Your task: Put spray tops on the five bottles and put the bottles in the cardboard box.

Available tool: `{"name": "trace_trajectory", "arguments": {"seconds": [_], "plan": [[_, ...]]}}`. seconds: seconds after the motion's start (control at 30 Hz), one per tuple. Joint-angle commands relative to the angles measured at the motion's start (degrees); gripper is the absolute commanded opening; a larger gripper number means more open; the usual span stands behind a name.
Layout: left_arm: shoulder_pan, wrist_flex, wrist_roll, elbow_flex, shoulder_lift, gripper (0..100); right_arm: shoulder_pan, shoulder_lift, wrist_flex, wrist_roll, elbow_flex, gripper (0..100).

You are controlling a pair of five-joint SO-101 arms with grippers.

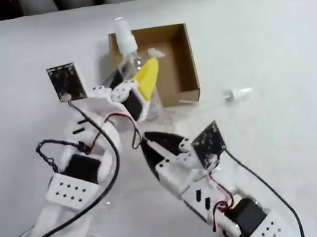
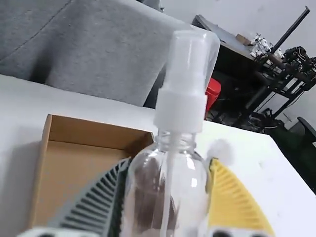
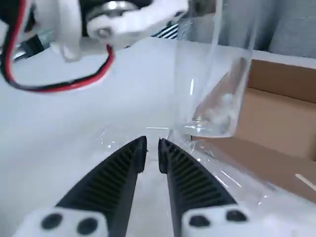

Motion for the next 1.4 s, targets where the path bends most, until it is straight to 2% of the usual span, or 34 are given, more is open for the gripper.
{"name": "trace_trajectory", "arguments": {"seconds": [0.0, 0.2, 0.37, 0.5, 0.73, 0.83, 0.93, 1.07, 1.23, 1.37], "plan": [[0.84, -0.88, 0.0, -0.09, -0.48, 2, 1.89, -0.48, -2.24, -0.35, -0.44, 1.5], [0.92, 3.52, 0.0, 1.85, -7.87, 2, 2.95, -0.48, -2.24, -0.35, -0.35, 1.5], [0.92, 3.87, -0.09, 5.63, -12.88, 2, 4.53, -0.57, -2.24, -0.26, -0.35, 1.5], [0.92, 3.96, -0.09, 6.95, -14.02, 2, 7.16, -0.57, -3.3, -0.35, -0.35, 1.5], [0.84, 3.43, -0.26, 7.03, -13.93, 2, 6.73, -0.57, -2.51, -0.18, -0.26, 1.5], [0.75, 3.34, -3.78, 7.03, -13.85, 2, 6.9, -0.75, 0.31, 0.18, -0.35, 1.5], [0.31, -0.18, -7.47, 7.65, -13.67, 2, 7.69, -0.75, 2.07, 1.41, -0.35, 1.5], [0.22, -8.62, -8.7, 8.18, -9.98, 2, 11.21, -0.66, 2.95, 2.9, -0.26, 1.5], [-4.09, -14.24, -8.88, 0.0, 3.56, 2, 17.98, -0.66, 3.91, 2.9, 1.32, 1.5], [-7.08, -19.69, -12.31, -8.44, 16.92, 2, 23.69, -0.66, 3.91, 2.9, 3.87, 1.5]]}}
